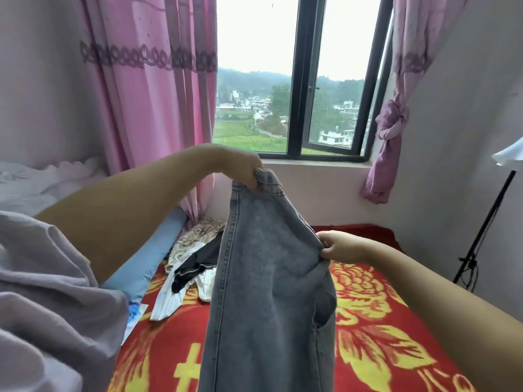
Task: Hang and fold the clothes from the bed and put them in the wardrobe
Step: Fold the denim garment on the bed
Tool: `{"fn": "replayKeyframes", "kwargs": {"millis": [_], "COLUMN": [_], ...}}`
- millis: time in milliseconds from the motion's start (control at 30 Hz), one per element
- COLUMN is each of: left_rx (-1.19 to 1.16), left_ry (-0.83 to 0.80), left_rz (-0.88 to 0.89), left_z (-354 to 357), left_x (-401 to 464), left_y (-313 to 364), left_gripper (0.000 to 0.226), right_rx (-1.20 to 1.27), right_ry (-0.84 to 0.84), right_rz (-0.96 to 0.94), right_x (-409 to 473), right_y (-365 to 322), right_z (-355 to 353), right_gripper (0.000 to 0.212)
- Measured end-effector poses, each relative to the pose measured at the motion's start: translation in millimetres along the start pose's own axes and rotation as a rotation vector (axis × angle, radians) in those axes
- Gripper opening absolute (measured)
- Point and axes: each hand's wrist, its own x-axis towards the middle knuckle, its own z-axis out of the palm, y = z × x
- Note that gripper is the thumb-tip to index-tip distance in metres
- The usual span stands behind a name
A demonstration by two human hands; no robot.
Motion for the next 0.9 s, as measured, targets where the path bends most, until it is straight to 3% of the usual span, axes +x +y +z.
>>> {"fn": "replayKeyframes", "kwargs": {"millis": [233, 300, 400, 467, 600, 733, 900], "left_rx": [-0.033, -0.045, -0.081, -0.073, -0.077, -0.336, -0.529], "left_ry": [0.005, 0.011, -0.057, -0.073, 0.162, 0.450, 0.803], "left_rz": [-0.080, -0.109, -0.143, -0.151, -0.218, -0.334, -0.262], "left_z": [-16, -17, -6, 8, 38, 63, 32], "left_x": [-13, -17, -19, -12, 22, 76, 123], "left_y": [-19, -30, -40, -42, -42, -41, -26], "left_gripper": [0.007, 0.013, 0.014, 0.014, 0.009, 0.023, 0.031], "right_rx": [0.027, -0.065, -0.077, -0.062, 0.063, -0.025, -0.099], "right_ry": [0.289, 0.240, -0.003, -0.021, 0.290, 0.511, 0.822], "right_rz": [-0.123, -0.152, -0.079, -0.017, 0.071, 0.083, -0.006], "right_x": [11, 12, 18, 30, 60, 93, 109], "right_y": [-14, -19, -23, -20, 0, 19, 22], "right_z": [-8, -19, -30, -29, -24, -41, -102], "right_gripper": [0.026, 0.024, 0.028, 0.032, 0.033, 0.032, 0.032]}}
